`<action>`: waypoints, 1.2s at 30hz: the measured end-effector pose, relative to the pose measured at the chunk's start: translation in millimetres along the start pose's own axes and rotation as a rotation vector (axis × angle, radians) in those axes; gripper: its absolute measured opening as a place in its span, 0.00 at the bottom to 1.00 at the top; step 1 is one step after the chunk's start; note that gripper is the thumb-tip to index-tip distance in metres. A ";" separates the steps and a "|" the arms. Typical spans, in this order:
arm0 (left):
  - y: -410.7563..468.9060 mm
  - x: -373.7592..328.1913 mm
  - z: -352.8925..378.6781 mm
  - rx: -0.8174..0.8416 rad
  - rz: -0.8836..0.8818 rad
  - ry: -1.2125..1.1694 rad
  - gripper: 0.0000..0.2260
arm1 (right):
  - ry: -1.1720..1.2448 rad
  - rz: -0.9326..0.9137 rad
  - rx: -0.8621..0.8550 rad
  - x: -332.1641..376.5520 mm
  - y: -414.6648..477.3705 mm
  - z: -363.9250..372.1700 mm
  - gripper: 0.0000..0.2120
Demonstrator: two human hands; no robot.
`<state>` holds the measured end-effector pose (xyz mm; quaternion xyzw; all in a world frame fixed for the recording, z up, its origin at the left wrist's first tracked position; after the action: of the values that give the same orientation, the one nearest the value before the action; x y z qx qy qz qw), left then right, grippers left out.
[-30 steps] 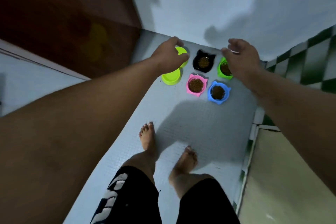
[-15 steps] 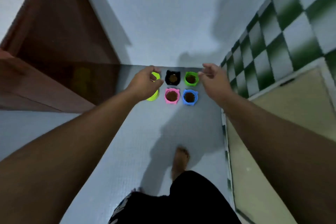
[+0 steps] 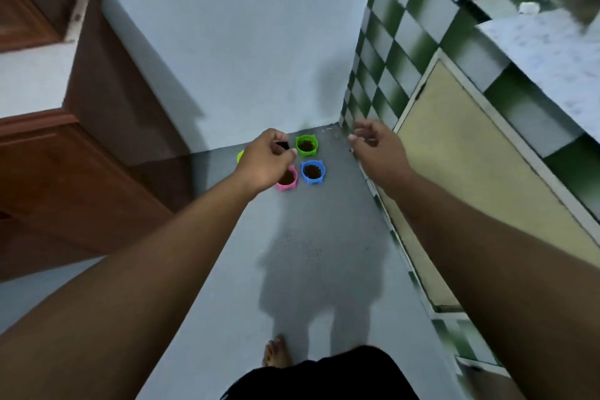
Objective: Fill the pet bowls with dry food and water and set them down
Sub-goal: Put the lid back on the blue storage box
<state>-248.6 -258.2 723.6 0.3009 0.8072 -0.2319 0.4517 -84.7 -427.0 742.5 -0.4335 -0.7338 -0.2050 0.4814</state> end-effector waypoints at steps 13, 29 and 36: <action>-103.8 -144.4 141.4 0.218 0.281 -0.002 0.11 | 0.008 0.006 -0.323 -34.1 -120.0 -184.2 0.14; -230.7 -290.8 344.9 0.546 0.593 0.017 0.11 | 0.158 0.097 -0.678 -135.9 -275.4 -399.9 0.15; -273.3 -319.6 404.8 0.653 0.621 -0.008 0.09 | 0.210 0.156 -0.793 -179.6 -310.3 -448.7 0.12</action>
<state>-68.6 -802.5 833.3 0.6547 0.5615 -0.3292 0.3843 -77.2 -995.6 822.9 -0.6162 -0.5100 -0.4778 0.3632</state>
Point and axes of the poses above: each hand's wrist, its own y-axis towards the middle knuckle, its own z-axis out of the palm, x = y × z, the point moved 3 cm from there along y, towards the middle knuckle, and after that the axes turned 5 degrees about z, right-handed, at the moved point
